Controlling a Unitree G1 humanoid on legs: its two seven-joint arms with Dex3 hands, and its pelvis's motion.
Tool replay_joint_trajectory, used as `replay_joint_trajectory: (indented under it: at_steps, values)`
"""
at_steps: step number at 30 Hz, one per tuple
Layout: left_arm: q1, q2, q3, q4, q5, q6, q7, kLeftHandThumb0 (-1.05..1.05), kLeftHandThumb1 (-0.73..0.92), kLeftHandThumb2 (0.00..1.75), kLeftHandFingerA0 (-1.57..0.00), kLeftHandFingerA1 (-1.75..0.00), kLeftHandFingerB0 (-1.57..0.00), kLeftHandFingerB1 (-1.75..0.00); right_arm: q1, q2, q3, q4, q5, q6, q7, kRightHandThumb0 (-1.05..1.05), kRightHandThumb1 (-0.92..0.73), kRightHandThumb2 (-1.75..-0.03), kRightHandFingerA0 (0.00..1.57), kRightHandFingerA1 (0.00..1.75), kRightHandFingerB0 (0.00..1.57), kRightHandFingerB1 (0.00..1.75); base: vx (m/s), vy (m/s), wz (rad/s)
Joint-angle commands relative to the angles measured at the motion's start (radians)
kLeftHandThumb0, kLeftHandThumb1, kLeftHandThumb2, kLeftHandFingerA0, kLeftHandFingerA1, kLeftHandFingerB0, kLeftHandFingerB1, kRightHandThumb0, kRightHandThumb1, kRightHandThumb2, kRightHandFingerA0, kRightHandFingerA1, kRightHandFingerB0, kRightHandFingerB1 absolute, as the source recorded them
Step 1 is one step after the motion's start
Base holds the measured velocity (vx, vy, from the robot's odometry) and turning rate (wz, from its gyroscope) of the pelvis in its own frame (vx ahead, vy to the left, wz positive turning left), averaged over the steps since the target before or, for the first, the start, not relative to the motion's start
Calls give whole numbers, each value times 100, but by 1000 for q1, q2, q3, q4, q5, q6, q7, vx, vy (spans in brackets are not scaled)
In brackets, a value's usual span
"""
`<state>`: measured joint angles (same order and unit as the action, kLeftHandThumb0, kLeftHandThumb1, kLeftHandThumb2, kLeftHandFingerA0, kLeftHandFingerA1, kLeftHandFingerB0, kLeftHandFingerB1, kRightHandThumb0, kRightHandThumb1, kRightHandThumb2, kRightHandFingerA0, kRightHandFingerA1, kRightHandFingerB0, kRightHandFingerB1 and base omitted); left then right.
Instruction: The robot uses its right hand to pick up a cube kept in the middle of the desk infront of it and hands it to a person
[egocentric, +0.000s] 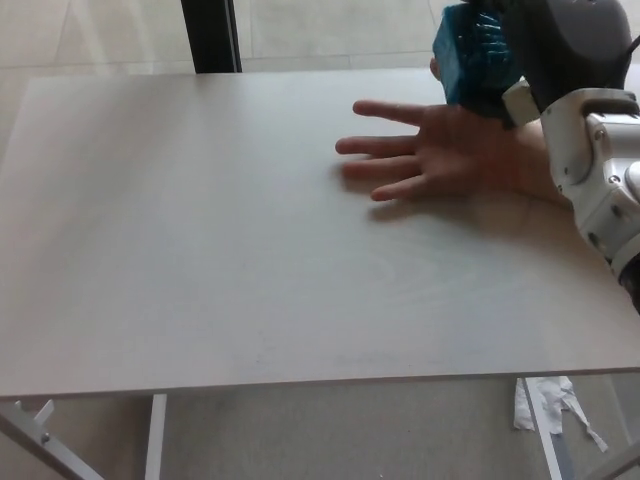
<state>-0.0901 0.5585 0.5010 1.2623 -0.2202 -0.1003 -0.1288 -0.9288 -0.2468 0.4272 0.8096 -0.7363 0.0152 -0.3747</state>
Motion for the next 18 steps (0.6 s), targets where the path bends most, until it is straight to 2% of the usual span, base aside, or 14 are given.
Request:
replay_joint_trajectory:
  at_steps: [1,3,4,8,9,10,13,18]
  values:
    - [4,6,1,-1,-6,-26,3,-59,49,56,-80,-59,-65,-42,-48,-9,15,96,-15,-61,-64,-43,-50,-60,98,165,94,63,0,0,0]
    - [3,4,-2,-4,-3,-22,10,-58,49,56,-80,-59,-65,-42,-51,2,17,113,-8,-61,-54,-43,-57,-57,98,164,91,65,0,0,0]
    - [-1,4,-5,-2,-2,-16,8,-59,49,56,-79,-58,-63,-41,-55,9,35,114,-28,-26,-38,-44,-55,-61,95,167,89,62,0,0,0]
    - [-7,-8,-14,-3,2,-30,7,-61,48,56,-80,-59,-65,-43,-61,39,65,165,-45,-8,-83,-41,-54,-61,100,164,89,59,0,0,0]
    - [-8,-10,-15,0,3,-29,8,-64,36,80,-77,-67,-58,-55,-60,61,66,198,-33,-24,-100,-39,-55,-61,100,165,89,64,0,0,0]
    - [-3,-14,-10,-3,-4,-31,6,-62,47,55,-78,-59,-64,-43,-58,70,71,212,-33,-24,-109,-40,-55,-61,101,165,88,62,0,0,0]
    - [-2,-19,0,-8,-16,-33,-1,-61,47,55,-81,-62,-66,-44,-64,89,84,227,-34,6,-77,-40,-56,-57,97,165,88,56,0,0,0]
    - [-12,-20,1,-5,-14,-32,-3,-60,47,55,-81,-60,-66,-44,-52,96,113,248,-48,-3,-100,-38,-50,-59,99,169,91,59,0,0,0]
